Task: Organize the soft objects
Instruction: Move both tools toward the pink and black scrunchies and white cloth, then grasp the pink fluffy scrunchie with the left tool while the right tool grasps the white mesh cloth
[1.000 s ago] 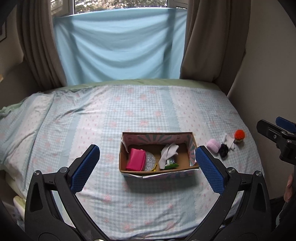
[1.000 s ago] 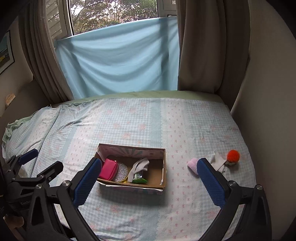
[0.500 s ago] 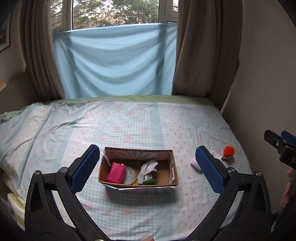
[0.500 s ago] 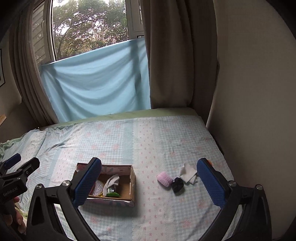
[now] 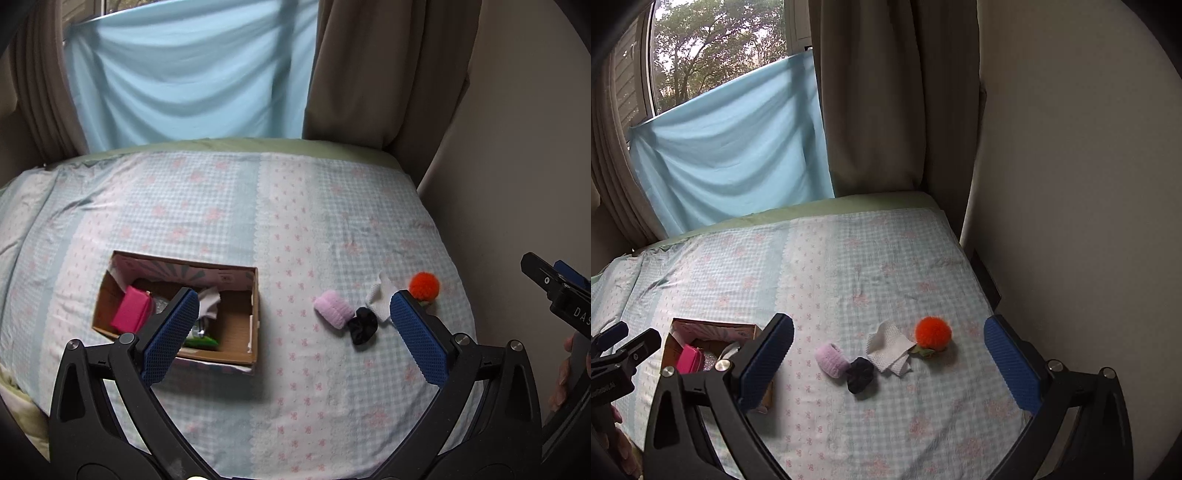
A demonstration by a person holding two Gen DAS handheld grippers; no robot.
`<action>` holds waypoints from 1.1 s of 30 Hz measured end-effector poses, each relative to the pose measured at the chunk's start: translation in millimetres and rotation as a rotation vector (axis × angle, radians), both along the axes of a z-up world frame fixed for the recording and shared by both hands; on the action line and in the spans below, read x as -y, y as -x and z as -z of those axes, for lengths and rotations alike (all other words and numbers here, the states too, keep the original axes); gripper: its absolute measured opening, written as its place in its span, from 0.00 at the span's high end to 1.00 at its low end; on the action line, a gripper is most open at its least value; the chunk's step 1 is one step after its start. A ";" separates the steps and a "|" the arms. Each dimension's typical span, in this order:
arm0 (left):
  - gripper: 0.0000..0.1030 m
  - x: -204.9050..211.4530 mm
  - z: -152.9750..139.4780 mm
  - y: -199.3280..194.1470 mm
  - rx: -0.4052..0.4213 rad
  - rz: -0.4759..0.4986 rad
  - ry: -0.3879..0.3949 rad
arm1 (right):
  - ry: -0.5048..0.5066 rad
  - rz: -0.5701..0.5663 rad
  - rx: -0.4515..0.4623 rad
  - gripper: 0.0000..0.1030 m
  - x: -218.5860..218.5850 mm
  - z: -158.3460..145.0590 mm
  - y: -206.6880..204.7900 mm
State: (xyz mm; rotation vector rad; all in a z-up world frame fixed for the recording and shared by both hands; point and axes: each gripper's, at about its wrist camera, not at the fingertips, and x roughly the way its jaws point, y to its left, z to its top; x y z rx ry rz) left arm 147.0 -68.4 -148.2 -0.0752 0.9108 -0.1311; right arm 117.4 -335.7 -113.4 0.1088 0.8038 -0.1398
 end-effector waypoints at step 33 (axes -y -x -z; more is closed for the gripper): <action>0.30 96.1 320.9 -126.8 -0.347 -0.044 0.146 | -0.453 0.207 -0.238 0.22 50.5 335.1 -104.7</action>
